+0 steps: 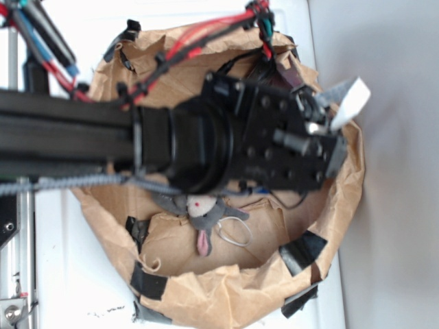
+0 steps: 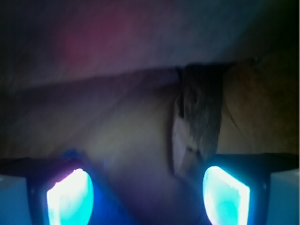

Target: Grab the wood chip.

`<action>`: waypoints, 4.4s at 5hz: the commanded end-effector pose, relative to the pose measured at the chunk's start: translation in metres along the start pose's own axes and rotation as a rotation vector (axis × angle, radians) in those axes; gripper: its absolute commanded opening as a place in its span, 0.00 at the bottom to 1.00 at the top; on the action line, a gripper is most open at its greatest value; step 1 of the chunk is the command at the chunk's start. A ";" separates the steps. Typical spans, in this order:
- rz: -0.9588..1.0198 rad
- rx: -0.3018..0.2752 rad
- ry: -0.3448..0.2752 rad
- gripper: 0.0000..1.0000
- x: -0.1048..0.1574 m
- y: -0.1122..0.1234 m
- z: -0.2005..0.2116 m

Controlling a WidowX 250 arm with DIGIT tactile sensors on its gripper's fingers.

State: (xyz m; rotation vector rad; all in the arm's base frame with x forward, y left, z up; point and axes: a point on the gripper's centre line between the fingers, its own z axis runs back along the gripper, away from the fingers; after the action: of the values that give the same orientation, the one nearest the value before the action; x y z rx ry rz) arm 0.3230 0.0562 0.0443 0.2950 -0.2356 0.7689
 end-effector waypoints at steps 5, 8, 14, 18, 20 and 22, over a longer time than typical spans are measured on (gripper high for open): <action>-0.140 -0.330 -0.126 1.00 0.014 0.032 0.000; -0.202 -0.190 -0.126 1.00 0.032 0.015 -0.021; -0.318 -0.302 -0.205 0.00 0.003 0.032 0.041; -0.521 -0.367 -0.196 1.00 -0.006 0.042 0.069; -0.381 -0.281 -0.115 1.00 -0.001 0.021 0.018; -0.307 -0.259 -0.038 1.00 -0.007 0.018 -0.005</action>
State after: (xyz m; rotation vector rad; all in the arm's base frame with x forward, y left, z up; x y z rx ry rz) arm 0.3079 0.0522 0.0343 0.0961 -0.2906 0.4131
